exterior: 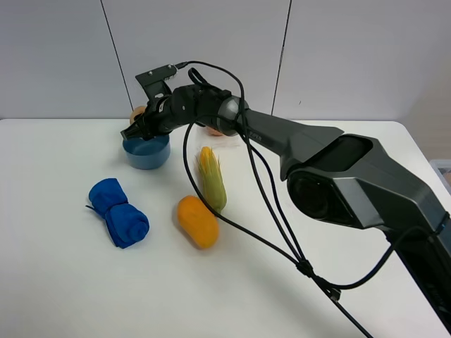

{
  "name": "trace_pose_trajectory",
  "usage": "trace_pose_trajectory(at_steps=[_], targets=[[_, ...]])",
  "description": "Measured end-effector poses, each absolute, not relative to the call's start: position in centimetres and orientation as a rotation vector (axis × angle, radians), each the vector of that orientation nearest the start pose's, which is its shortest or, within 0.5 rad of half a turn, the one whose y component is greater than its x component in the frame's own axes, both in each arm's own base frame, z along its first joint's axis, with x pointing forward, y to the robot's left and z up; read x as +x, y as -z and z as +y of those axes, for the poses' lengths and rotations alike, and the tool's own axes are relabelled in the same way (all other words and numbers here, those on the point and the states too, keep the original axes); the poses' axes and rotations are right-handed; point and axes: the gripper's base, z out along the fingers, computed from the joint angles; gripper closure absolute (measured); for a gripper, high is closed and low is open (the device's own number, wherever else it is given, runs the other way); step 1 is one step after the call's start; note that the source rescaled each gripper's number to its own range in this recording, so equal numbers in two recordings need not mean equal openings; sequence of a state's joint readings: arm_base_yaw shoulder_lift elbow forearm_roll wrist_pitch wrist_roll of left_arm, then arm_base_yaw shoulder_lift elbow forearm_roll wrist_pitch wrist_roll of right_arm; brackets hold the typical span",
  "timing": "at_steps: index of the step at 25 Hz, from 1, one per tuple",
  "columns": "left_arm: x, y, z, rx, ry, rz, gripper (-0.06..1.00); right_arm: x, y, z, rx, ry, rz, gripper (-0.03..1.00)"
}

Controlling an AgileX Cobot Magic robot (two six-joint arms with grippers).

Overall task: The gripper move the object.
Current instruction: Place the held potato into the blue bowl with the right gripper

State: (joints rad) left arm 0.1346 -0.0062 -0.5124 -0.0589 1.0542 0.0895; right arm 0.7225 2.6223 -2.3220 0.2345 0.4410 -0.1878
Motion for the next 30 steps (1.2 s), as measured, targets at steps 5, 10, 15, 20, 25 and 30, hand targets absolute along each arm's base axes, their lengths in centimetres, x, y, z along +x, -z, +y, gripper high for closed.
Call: trace_pose_trajectory(at_steps=[5,10,15,20,25,30], targets=[[-0.6,-28.1,-0.6,-0.042,-0.072,2.018,-0.06,43.2,-13.8,39.8,-0.833,-0.519,2.106,0.97],[-0.6,-28.1,-0.6,-0.043,-0.072,2.018,-0.06,43.2,-13.3,39.8,-0.845,-0.51,2.107,0.97],[-0.6,-28.1,-0.6,-0.043,-0.072,2.018,-0.06,43.1,-13.1,39.8,-0.887,-0.491,2.098,0.47],[-0.6,-28.1,-0.6,-0.043,-0.072,2.018,-0.06,43.1,-13.2,39.8,-0.881,-0.499,2.1,0.01],[-0.6,-28.1,-0.6,-0.043,-0.072,2.018,-0.06,43.0,-13.8,39.9,-0.869,-0.518,2.101,-0.03],[-0.6,-28.1,-0.6,-0.043,-0.072,2.018,-0.06,42.0,-18.6,39.3,-0.912,-0.533,2.119,-0.03]])
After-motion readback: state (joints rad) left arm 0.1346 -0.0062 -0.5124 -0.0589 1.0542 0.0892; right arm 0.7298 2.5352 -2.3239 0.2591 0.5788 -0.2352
